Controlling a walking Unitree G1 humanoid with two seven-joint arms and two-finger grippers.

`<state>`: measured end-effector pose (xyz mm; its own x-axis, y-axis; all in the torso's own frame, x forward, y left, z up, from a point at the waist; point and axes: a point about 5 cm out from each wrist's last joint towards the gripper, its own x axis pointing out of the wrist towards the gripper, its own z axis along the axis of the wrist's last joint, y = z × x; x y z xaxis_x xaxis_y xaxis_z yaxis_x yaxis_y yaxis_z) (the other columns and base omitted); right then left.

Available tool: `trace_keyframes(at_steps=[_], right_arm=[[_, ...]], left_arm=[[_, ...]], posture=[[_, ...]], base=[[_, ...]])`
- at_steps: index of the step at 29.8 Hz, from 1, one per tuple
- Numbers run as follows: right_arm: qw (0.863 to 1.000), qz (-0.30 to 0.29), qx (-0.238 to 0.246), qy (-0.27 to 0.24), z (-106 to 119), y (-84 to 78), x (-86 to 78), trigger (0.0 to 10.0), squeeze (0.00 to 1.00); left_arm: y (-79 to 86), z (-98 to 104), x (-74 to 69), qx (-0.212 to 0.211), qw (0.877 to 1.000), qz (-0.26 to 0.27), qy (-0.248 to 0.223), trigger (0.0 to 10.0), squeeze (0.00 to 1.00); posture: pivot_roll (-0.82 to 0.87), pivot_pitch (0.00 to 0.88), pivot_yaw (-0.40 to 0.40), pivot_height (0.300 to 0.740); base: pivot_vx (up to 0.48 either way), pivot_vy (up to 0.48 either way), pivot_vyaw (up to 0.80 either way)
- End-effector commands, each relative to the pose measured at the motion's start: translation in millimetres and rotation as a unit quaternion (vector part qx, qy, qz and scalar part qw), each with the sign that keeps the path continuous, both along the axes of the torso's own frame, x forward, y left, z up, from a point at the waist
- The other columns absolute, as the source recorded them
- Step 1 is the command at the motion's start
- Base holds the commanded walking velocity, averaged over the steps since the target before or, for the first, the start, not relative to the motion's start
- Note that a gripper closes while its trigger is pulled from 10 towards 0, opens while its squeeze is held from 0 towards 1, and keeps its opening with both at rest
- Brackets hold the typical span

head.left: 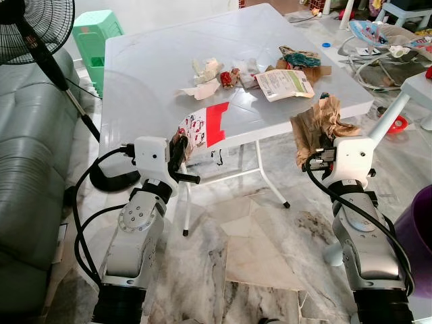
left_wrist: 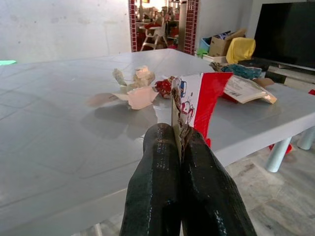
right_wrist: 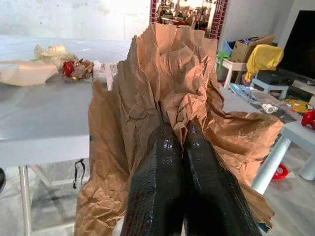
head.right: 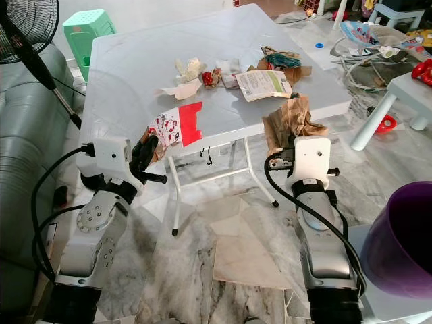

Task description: Picking trash to rubbish bin

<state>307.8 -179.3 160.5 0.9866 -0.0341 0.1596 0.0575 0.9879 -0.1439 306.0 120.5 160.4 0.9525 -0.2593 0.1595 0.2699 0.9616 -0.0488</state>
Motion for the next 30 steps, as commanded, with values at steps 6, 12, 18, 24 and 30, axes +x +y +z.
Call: trace_keyframes(at_steps=[6, 12, 18, 24, 30], right_arm=[[1.0, 0.005, -0.005, 0.001, 0.4, 1.4, -0.3, 10.0, 0.0], [1.0, 0.008, -0.006, 0.001, 0.7, 1.8, 0.3, 10.0, 0.0], [1.0, 0.011, -0.006, 0.0, 1.3, 3.1, 1.0, 10.0, 0.0], [1.0, 0.011, -0.006, -0.002, 1.5, 3.9, 1.0, 10.0, 0.0], [1.0, 0.01, -0.005, -0.002, 1.6, 2.8, 0.9, 10.0, 0.0]], left_arm=[[-0.8, -1.7, -0.5, 0.002, 1.0, -0.009, -0.001, 10.0, 0.0], [-0.7, -3.0, -0.9, -0.002, 1.0, -0.005, 0.001, 10.0, 0.0], [-1.0, -3.2, -2.1, -0.008, 1.0, -0.01, 0.0, 10.0, 0.0], [-4.2, -2.1, -2.9, -0.009, 1.0, -0.02, -0.003, 10.0, 0.0], [-5.1, -2.1, -2.0, -0.008, 1.0, -0.02, -0.002, 10.0, 0.0]], posture=[[-0.08, 0.071, 0.079, 0.74], [-0.08, 0.068, 0.077, 0.74], [-0.07, 0.066, 0.077, 0.74], [-0.08, 0.065, 0.079, 0.74], [-0.07, 0.065, 0.08, 0.74]], base=[[0.332, -0.086, -0.77], [0.221, -0.129, -0.77], [0.0, 0.0, -0.77], [0.0, 0.0, -0.77], [0.0, 0.0, -0.68]])
